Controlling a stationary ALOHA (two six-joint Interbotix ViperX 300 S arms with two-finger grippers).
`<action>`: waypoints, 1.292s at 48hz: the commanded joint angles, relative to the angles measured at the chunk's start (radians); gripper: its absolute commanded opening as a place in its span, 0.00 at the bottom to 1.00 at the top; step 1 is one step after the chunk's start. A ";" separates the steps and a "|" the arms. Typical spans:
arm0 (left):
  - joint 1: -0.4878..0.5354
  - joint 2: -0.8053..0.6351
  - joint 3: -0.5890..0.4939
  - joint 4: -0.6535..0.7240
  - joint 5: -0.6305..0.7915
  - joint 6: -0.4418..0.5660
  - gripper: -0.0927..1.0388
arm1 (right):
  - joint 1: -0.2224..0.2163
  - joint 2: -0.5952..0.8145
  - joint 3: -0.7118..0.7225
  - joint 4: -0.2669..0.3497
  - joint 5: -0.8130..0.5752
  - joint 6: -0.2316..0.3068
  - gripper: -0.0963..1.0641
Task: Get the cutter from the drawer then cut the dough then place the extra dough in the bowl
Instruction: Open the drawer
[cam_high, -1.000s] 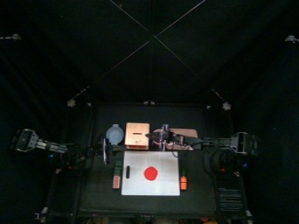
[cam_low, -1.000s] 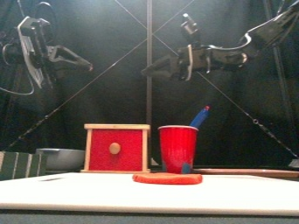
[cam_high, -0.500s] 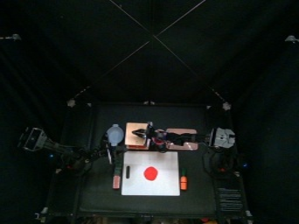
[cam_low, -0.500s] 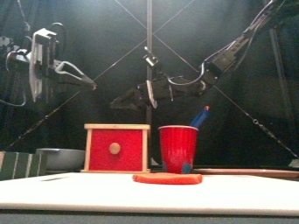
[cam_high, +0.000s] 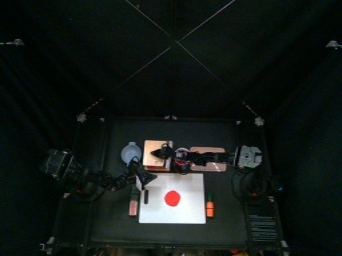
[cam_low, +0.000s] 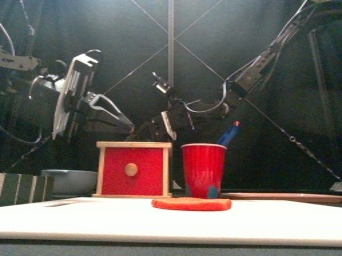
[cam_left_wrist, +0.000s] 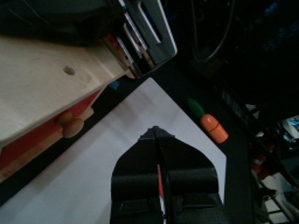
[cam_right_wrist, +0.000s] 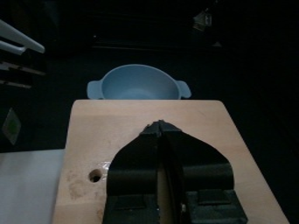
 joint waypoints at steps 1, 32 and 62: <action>-0.002 0.018 -0.046 -0.051 -0.009 -0.003 0.20 | -0.005 -0.017 -0.014 0.000 0.017 -0.003 0.09; -0.009 0.057 -0.071 -0.156 0.011 -0.451 0.81 | 0.008 -0.020 -0.026 0.000 0.041 -0.005 0.09; 0.098 0.160 -0.078 -0.204 0.012 -0.511 0.80 | 0.031 -0.017 -0.035 0.003 0.041 0.000 0.09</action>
